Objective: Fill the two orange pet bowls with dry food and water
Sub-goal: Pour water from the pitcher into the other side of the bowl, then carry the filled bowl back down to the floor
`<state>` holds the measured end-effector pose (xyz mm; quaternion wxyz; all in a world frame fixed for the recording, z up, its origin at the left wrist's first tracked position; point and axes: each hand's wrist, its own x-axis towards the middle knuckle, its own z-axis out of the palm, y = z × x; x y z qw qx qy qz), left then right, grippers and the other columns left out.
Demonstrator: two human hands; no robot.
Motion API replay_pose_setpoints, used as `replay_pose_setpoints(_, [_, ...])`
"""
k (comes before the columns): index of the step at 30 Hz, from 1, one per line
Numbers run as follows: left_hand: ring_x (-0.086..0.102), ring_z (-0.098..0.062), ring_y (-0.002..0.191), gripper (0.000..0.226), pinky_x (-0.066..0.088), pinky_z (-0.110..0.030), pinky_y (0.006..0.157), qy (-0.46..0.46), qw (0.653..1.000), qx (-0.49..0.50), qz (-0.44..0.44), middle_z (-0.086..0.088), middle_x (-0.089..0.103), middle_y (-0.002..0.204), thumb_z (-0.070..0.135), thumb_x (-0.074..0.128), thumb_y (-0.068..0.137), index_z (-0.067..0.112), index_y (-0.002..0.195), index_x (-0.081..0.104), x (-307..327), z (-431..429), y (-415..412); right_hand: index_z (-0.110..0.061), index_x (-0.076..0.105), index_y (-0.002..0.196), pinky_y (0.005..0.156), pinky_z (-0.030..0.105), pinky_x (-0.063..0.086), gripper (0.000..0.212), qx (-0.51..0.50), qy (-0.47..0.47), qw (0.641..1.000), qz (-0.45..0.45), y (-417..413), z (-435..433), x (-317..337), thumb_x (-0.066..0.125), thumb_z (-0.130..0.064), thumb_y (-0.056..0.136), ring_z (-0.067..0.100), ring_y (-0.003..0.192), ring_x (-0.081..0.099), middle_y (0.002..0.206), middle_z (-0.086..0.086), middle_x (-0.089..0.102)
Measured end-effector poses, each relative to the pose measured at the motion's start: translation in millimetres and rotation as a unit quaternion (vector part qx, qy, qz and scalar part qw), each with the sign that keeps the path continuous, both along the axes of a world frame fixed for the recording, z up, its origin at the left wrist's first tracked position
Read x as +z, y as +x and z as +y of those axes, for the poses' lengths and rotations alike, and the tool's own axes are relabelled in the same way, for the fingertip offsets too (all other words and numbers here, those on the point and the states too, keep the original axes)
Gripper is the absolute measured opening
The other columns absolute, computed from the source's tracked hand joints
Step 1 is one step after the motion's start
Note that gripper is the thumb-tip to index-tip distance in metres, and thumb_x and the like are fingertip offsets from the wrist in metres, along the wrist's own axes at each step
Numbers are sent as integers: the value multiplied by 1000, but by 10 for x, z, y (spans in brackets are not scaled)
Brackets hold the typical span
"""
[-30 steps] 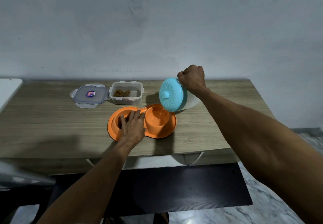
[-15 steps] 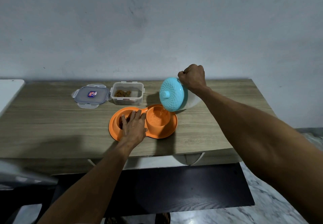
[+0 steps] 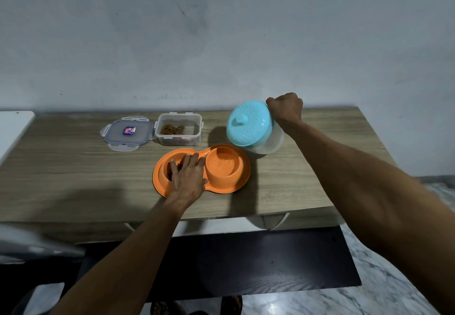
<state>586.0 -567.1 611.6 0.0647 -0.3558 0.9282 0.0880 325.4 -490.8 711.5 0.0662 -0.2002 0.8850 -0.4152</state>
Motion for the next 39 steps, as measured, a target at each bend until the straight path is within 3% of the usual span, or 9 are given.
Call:
replay_pose_setpoints(4, [9,-29,151,72,9,-65,115,5,1000,-1,8,-7,19,162,29,63,92,20,152,25,-13,-7,5,-10,36,47,60,31,34,39,-73,-48,993,-80,-75,-11,-42,57,-16,80,17,51,30,49,2,36])
replay_pose_setpoints(11, [9,-27,152,72,9,-65,114,-7,1000,-2,3,-4,18,162,33,61,92,21,153,23,-71,-36,6,-8,48,59,62,31,39,24,-163,-125,955,-212,-249,-87,-281,60,-18,78,23,66,45,62,2,50])
replay_pose_setpoints(13, [9,-27,152,71,10,-64,114,-12,1000,-2,-2,-4,18,162,33,60,92,22,152,23,-78,-35,7,-5,59,71,61,29,44,16,-178,-138,945,-236,-277,-107,-345,62,-21,75,24,70,54,74,5,62])
replay_pose_setpoints(16, [8,-26,152,69,8,-64,115,-5,1000,4,-5,-4,16,163,31,59,94,21,152,23,-78,-29,-3,0,66,90,47,23,43,30,-185,-159,932,-269,-335,-127,-458,62,-21,69,23,65,58,87,8,68])
replay_pose_setpoints(20, [6,-26,152,70,7,-63,115,0,1000,5,-12,-4,13,163,32,58,95,20,153,20,-63,-28,-11,-7,58,66,41,19,38,10,-187,-171,927,-277,-310,-123,-508,61,-15,71,19,57,54,69,4,62])
replay_pose_setpoints(24, [6,-27,152,71,8,-63,116,6,1000,1,-11,-5,13,164,32,58,94,19,154,20,-64,-39,-4,-11,52,60,48,22,41,18,-197,-195,918,-284,-289,-119,-551,61,-17,74,18,58,50,66,1,58])
replay_pose_setpoints(29, [9,-29,151,72,11,-64,115,0,1000,-9,-9,-7,14,163,31,58,94,18,153,20,-73,-21,12,-13,55,61,70,33,49,23,-199,-222,911,-284,-281,-61,-595,63,-28,76,23,70,60,63,0,62])
replay_pose_setpoints(34, [5,-30,151,73,10,-65,115,16,1000,-12,5,-8,11,163,35,53,94,18,154,15,-4,-29,64,-14,60,75,80,41,51,39,-235,-244,896,-286,-206,73,-555,45,-48,86,27,82,61,85,7,65])
replay_pose_setpoints(39, [19,-29,149,67,22,-61,112,2,994,56,98,-9,19,162,39,46,94,15,152,23,91,-147,234,-11,65,80,91,48,54,46,-261,-212,900,-277,97,190,-680,31,-39,93,34,96,64,103,17,69])
